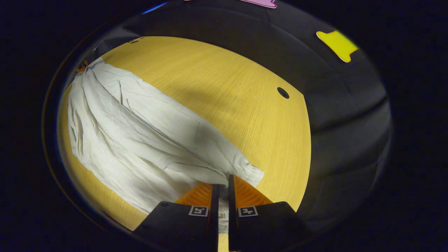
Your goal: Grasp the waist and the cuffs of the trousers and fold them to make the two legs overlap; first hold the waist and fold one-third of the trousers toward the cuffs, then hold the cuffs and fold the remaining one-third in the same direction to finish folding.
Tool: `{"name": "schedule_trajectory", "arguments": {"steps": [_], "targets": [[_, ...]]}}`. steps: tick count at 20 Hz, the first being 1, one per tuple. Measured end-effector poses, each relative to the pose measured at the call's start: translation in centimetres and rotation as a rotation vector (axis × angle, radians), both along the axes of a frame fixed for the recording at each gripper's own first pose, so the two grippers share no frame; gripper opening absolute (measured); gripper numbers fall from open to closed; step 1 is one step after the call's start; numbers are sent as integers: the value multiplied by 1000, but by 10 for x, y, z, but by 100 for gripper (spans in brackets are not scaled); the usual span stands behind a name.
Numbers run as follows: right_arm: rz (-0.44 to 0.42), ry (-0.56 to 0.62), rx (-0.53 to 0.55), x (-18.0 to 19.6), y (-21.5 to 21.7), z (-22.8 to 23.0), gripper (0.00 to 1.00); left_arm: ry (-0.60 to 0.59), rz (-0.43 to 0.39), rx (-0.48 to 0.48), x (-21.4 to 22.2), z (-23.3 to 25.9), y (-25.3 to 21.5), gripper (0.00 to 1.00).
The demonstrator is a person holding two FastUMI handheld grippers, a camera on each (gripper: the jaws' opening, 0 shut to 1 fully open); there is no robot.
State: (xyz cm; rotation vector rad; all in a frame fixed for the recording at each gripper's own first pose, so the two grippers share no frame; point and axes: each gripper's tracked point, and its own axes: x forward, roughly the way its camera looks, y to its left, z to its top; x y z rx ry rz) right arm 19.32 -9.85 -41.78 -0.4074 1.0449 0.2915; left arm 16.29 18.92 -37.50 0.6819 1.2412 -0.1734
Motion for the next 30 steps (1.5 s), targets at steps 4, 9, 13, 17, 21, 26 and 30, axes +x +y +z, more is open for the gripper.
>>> {"name": "schedule_trajectory", "arguments": {"steps": [4,9,13,17,21,26,30], "targets": [[3,15,-22,1,1,-4,25,6,-18,27,4,-3,-1,6],[-6,17,-57,3,-1,-3,31,-15,-41,134,15,12,23,74],[-60,-15,-79,3,-16,10,60,-63,-63,165,18,28,28,97],[-160,-49,-39,-4,-31,32,79,-130,-84,170,15,58,31,97],[-318,-100,77,-17,-39,61,81,-163,-68,70,-11,73,24,97],[-604,-138,346,-44,-37,83,80,-192,-34,-57,-57,81,18,97],[-815,-138,514,-73,-34,79,81,-235,52,-164,-90,87,11,97]]}}
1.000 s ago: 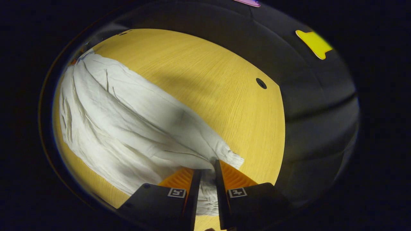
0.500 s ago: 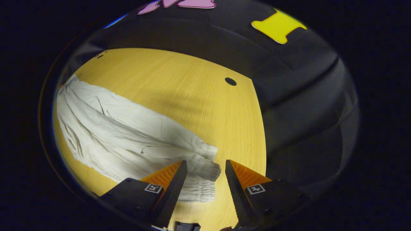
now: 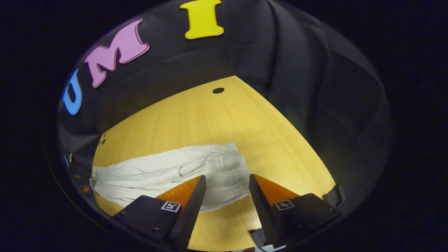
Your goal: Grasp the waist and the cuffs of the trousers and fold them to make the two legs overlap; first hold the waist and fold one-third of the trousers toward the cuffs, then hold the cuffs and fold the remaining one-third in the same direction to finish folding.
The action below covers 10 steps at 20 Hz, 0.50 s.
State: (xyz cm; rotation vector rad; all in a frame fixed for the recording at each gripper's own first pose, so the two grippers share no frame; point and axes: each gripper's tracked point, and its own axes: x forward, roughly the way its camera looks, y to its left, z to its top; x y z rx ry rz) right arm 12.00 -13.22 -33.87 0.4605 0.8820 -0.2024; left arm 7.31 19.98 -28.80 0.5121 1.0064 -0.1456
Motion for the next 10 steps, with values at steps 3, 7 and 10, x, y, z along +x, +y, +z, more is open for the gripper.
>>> {"name": "schedule_trajectory", "arguments": {"steps": [3,7,10], "targets": [[-103,17,108,-18,11,-15,81,-47,131,-140,-14,-1,-10,97],[-195,47,194,-32,18,-32,81,-136,416,-434,-18,2,-29,97],[-257,56,247,-33,18,-41,81,-197,579,-625,-16,4,-39,98]]}}
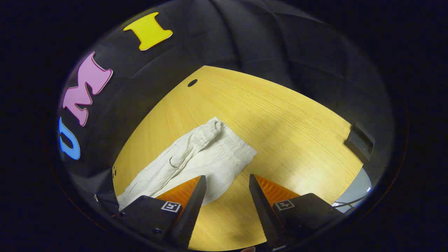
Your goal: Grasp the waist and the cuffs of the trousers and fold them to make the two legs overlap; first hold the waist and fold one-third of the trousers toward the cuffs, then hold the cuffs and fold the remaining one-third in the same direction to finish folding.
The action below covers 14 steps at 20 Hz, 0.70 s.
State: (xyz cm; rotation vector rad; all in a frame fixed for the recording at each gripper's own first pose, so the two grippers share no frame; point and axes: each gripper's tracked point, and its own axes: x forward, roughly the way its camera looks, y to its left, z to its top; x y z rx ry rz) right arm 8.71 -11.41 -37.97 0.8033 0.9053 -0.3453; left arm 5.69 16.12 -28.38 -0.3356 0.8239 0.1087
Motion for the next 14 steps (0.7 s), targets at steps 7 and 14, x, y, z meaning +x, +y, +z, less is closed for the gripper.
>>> {"name": "schedule_trajectory", "arguments": {"steps": [7,14], "targets": [[-169,0,135,15,1,-19,81,-62,197,-217,5,4,-14,96],[-246,21,128,41,0,-25,81,-45,251,-246,5,1,-18,96]]}}
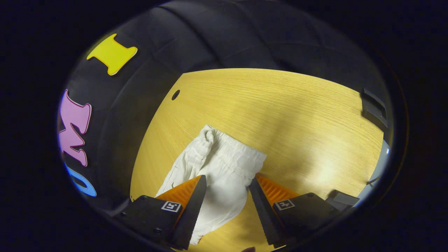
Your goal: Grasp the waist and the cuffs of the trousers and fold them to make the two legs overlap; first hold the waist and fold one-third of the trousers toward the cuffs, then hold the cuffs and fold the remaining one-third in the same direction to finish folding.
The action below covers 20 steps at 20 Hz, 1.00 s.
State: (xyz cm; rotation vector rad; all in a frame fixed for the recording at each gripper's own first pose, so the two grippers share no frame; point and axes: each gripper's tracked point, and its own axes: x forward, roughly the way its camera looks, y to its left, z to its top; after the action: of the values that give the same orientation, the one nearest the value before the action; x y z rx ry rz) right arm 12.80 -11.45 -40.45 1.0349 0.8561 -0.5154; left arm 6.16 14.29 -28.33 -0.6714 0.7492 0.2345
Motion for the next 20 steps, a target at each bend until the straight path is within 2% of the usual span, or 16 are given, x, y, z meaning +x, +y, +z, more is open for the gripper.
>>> {"name": "schedule_trajectory", "arguments": {"steps": [1,2,4,6,11,15,20], "targets": [[-39,17,7,-3,-3,-4,80,4,7,-8,-1,0,-1,96],[-100,37,26,-6,-8,-12,71,8,15,-17,-1,1,-2,96],[-230,27,130,-13,-9,-16,39,14,32,-39,1,0,-5,96],[-328,-24,176,-11,-12,-16,12,21,56,-76,2,1,-10,96],[-296,-71,146,-10,-13,-13,12,22,151,-179,8,4,-19,96],[-262,-96,130,-11,-14,-10,12,25,216,-224,13,7,-14,96],[-255,-113,130,-7,-13,-11,12,0,212,-221,42,4,-9,97]]}}
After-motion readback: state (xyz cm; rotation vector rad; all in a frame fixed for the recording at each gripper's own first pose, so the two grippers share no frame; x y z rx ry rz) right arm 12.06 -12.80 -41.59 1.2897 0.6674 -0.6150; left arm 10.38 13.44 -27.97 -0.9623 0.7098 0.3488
